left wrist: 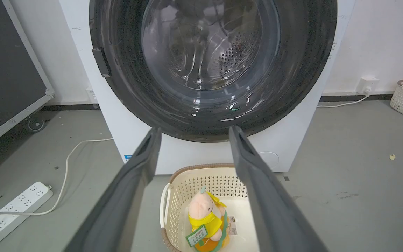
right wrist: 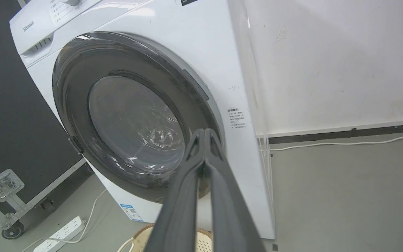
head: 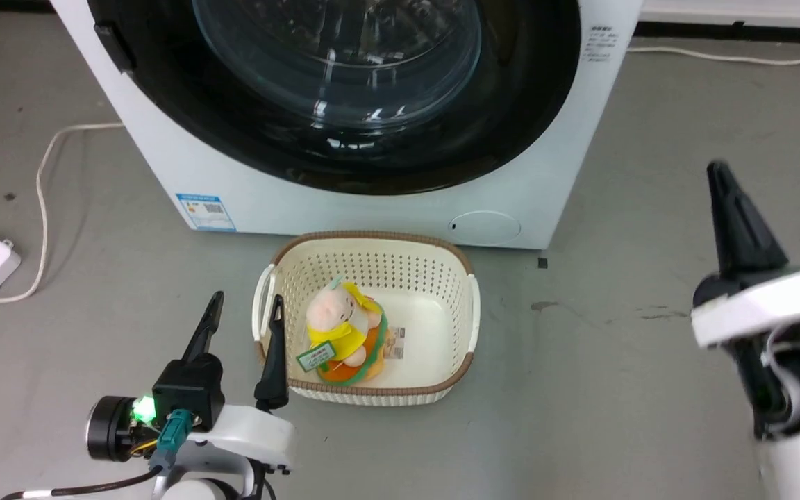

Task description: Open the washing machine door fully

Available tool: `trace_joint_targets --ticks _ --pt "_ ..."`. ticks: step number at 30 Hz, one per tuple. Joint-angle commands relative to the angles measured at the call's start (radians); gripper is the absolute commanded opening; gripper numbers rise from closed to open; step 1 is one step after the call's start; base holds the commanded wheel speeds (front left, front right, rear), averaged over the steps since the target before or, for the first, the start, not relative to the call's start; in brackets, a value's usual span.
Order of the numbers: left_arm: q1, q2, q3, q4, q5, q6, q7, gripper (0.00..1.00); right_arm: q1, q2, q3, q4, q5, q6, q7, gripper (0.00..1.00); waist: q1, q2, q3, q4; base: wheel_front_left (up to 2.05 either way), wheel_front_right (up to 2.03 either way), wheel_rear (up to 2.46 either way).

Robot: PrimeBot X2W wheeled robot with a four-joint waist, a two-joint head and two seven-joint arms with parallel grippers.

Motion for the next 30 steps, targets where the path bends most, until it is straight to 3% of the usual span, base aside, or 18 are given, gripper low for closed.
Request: trace_joint_targets --ticks 1,17,30 --pt "-0.014 0.001 -0.003 -0.006 -0.004 0.007 -0.010 1.00 -0.036 -0.008 -0.004 0.011 0.027 0.001 0.004 0.00 -0.0001 -0.0001 0.009 0.007 0.00 0.00 0.00" --pt "-0.052 0.001 -0.040 -0.013 -0.019 0.028 -0.043 1.00 -0.297 0.014 -0.051 0.228 0.252 0.001 0.113 0.00 -0.0001 -0.0001 0.084 0.049 0.00 0.00 0.00" --pt "-0.077 0.002 -0.069 -0.021 -0.029 0.048 -0.070 1.00 -0.457 -0.019 -0.080 0.364 0.405 0.001 0.185 0.00 -0.0001 -0.0001 0.138 0.076 0.00 0.00 0.00"
